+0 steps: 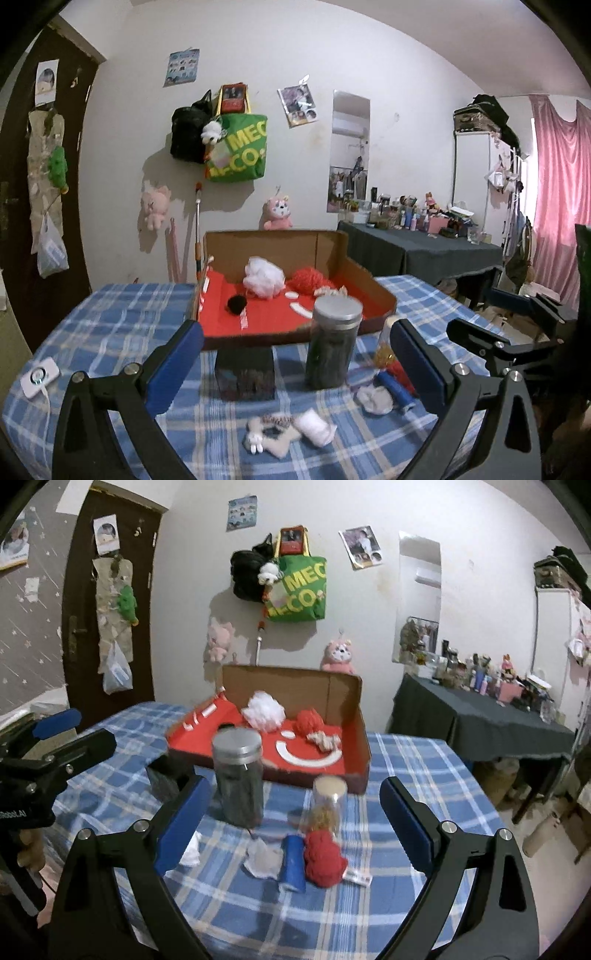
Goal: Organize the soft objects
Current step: 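Withdraw both tools from the box toward the items on the table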
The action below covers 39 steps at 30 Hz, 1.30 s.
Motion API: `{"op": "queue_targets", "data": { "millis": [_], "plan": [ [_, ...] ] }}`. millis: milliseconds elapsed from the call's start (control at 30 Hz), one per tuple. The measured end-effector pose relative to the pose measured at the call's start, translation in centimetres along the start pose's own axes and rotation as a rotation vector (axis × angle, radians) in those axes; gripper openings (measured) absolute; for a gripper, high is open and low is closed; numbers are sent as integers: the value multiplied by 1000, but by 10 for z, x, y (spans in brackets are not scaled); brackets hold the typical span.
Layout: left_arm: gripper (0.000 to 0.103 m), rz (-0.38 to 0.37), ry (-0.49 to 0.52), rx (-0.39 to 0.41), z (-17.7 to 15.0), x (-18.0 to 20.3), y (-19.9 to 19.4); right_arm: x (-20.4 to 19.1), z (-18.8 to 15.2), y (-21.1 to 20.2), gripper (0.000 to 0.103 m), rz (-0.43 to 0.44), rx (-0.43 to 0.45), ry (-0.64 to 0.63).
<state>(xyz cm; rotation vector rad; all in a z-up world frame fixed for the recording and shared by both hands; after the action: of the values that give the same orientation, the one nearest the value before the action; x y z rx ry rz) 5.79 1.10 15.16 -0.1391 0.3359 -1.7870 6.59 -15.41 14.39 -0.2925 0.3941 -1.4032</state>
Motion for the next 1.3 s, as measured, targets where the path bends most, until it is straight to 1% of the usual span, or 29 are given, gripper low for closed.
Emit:
{"op": "queue_targets", "data": {
  "millis": [67, 333, 433, 567, 733, 900, 967, 1000, 1067, 1100, 1133, 1167, 1233, 1300],
  "plan": [
    [103, 8, -1, -9, -12, 1, 2, 3, -11, 5, 94, -20, -12, 7],
    [103, 21, -14, -109, -60, 2, 26, 12, -52, 31, 94, -72, -90, 16],
    [103, 18, -18, -159, -79, 0, 37, 12, -66, 40, 94, -67, -121, 17],
    [103, 22, -28, -220, -99, -3, 49, 11, -82, 53, 94, -37, -165, 27],
    [103, 23, -32, -284, -117, -9, 61, 7, -90, 66, 94, 12, -202, 54],
    [103, 14, -37, -330, -130, -15, 69, 3, -92, 73, 93, 96, -235, 100],
    [103, 0, -39, -350, -134, -17, 72, 2, -93, 77, 84, 120, -248, 117],
    [103, -5, -40, -358, -136, -17, 73, 2, -93, 78, 77, 131, -256, 124],
    [103, -11, -38, -370, -138, -18, 75, 3, -95, 84, 72, 137, -281, 135],
    [103, -15, -36, -376, -140, -19, 76, 4, -96, 86, 66, 143, -287, 147],
    [103, -18, -33, -381, -141, -19, 77, 6, -97, 88, 63, 145, -295, 153],
    [103, -21, -31, -386, -142, -20, 78, 7, -99, 91, 62, 138, -308, 156],
    [103, -28, -25, -397, -143, -20, 80, 11, -100, 93, 56, 124, -311, 159],
    [103, -30, -20, -408, -144, -21, 83, 12, -99, 93, 54, 124, -314, 161]
  ]
}}
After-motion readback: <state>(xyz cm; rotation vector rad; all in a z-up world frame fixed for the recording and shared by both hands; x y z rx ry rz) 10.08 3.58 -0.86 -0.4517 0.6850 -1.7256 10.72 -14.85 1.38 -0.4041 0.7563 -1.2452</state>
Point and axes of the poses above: each gripper's, at about its wrist camera, not at the fingertips, and y roughly the way its jaws point, x to its right, z to its top, the point moved 6 cm from there along y, roughly the way its jaws point, and after that the axes turned 8 degrees about y, right-handed, at the moved point
